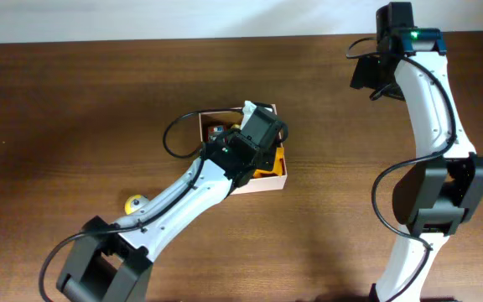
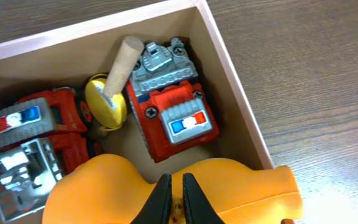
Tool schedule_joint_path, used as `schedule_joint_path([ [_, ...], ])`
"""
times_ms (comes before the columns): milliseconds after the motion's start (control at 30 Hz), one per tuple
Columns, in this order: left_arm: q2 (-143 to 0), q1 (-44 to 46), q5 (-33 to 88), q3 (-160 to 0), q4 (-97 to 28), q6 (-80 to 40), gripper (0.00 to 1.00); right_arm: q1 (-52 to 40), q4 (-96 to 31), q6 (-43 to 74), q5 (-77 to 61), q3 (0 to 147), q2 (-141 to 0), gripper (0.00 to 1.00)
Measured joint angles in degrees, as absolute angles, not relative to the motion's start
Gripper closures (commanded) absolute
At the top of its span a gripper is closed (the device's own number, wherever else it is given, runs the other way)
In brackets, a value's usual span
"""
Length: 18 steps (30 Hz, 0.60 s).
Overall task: Pack container
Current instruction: 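Lift the airplane and carry it right into the box, then lower the orange airplane into the box and open the left gripper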
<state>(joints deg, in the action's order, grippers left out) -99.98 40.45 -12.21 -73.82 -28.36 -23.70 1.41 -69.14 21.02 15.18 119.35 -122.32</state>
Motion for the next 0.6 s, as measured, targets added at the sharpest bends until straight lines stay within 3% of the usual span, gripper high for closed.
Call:
schedule_joint_path([
  [433, -99.98, 40.51, -14.85, -73.82, -29.58, -25.58, 0.92, 1.43, -69.14, 20.99, 15.18, 119.35, -122.32, 0.01],
  [500, -99.98, 40.56, -14.85, -73.82, -29.58, -25.80, 0.83, 1.43, -69.14, 20.99, 15.18, 119.35, -122.32, 0.01],
  [600, -99.98, 40.77, -14.87, -73.82, -29.65, -26.00, 0.54, 1.43, -69.14, 20.97, 15.18, 119.35, -122.32, 0.01],
])
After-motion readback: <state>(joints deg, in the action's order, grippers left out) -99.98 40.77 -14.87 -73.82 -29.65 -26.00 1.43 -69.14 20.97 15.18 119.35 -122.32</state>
